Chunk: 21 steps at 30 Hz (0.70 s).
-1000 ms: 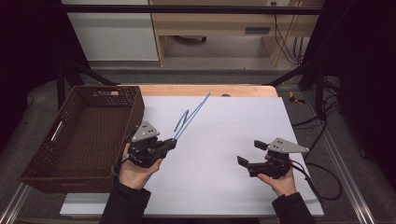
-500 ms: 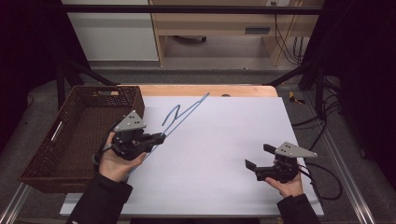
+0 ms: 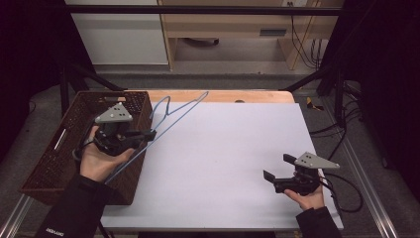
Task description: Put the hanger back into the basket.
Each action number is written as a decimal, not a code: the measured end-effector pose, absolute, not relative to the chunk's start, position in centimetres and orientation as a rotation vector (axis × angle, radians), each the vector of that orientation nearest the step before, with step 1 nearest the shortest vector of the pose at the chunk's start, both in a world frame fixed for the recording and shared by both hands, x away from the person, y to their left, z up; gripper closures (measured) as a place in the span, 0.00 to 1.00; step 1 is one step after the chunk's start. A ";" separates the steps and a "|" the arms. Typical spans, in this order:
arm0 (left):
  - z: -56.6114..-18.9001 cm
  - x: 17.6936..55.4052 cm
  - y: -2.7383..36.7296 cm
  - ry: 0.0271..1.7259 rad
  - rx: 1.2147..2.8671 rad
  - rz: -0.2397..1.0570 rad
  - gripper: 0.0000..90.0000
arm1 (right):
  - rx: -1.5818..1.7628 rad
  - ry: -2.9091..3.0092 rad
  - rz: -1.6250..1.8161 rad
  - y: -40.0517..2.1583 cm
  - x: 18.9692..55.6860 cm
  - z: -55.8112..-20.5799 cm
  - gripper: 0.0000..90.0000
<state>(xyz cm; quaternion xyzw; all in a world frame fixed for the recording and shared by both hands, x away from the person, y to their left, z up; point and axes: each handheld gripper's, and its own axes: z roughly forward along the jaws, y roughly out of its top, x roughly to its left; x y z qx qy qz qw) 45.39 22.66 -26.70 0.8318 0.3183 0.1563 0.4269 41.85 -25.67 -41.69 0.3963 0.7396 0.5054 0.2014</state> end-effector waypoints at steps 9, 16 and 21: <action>-25.3 46.3 25.4 0.801 2.038 0.426 0.97 | 1.106 2.047 1.407 -26.2 41.5 -41.4 0.03; -24.2 46.6 28.0 0.806 2.019 0.466 0.97 | 1.116 2.046 1.408 -26.3 41.6 -41.5 0.03; -24.4 47.1 29.9 0.845 2.016 0.495 0.97 | 1.113 2.043 1.409 -26.4 41.5 -41.5 0.03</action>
